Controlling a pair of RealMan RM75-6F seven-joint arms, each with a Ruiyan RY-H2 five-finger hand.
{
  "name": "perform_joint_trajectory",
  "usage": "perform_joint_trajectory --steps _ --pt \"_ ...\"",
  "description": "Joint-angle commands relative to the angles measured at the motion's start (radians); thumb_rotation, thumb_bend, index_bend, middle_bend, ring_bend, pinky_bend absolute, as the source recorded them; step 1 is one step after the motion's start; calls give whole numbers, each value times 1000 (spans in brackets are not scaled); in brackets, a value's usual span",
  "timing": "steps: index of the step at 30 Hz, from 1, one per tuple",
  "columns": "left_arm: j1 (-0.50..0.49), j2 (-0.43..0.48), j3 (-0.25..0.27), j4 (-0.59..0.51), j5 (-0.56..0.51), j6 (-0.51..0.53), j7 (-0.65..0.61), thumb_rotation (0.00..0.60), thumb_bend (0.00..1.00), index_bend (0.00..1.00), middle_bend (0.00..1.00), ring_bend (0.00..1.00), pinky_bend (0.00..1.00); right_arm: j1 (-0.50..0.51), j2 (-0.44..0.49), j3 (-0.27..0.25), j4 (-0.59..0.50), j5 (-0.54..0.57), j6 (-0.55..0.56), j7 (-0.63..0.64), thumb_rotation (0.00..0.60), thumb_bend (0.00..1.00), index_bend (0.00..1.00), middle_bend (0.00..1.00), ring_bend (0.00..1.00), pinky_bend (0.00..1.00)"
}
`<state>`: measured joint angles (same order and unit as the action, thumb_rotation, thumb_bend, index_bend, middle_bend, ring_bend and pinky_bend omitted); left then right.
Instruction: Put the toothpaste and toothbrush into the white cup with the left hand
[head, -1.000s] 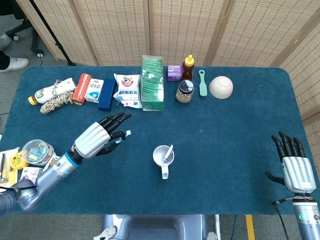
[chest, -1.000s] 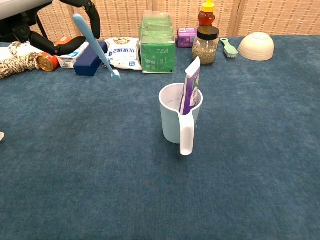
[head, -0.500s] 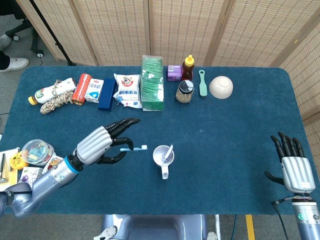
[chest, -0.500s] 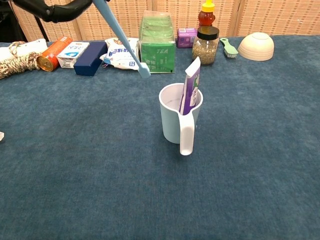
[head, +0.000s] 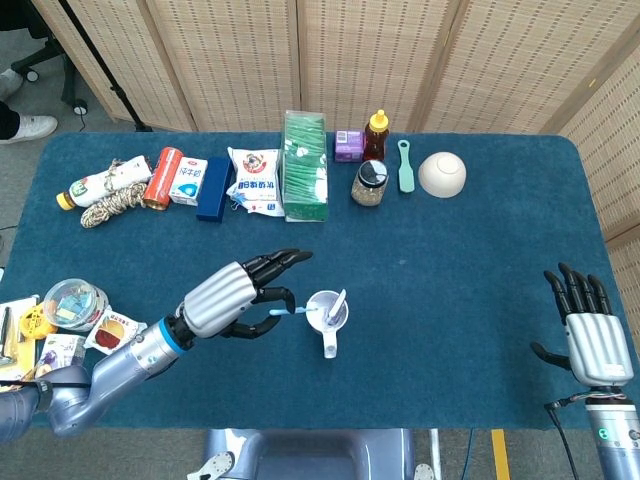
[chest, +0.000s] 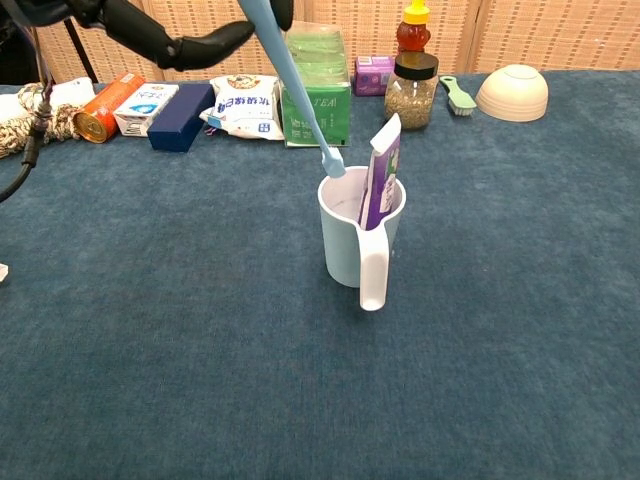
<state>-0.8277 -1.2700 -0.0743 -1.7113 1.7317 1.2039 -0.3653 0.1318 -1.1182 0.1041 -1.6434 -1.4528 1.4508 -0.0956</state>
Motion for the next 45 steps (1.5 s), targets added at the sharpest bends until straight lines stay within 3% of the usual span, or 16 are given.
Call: perform_joint_trajectory --steps 1,21,45 --pt "-11 -27 -6 12 -16 -22 8 600 478 644 12 0 185 0 0 0 1 1 -1 1 600 0 0 0 0 0" --pt "-56 -160 -42 88 -120 -131 51 600 478 648 12 0 185 -1 7 -3 -3 -4 -2 16 600 0 0 0 0 0" --pt "-88 -221 -61 157 -197 -215 93 600 476 631 12 0 168 1 9 -5 -4 -1 -10 16 600 0 0 0 0 0"
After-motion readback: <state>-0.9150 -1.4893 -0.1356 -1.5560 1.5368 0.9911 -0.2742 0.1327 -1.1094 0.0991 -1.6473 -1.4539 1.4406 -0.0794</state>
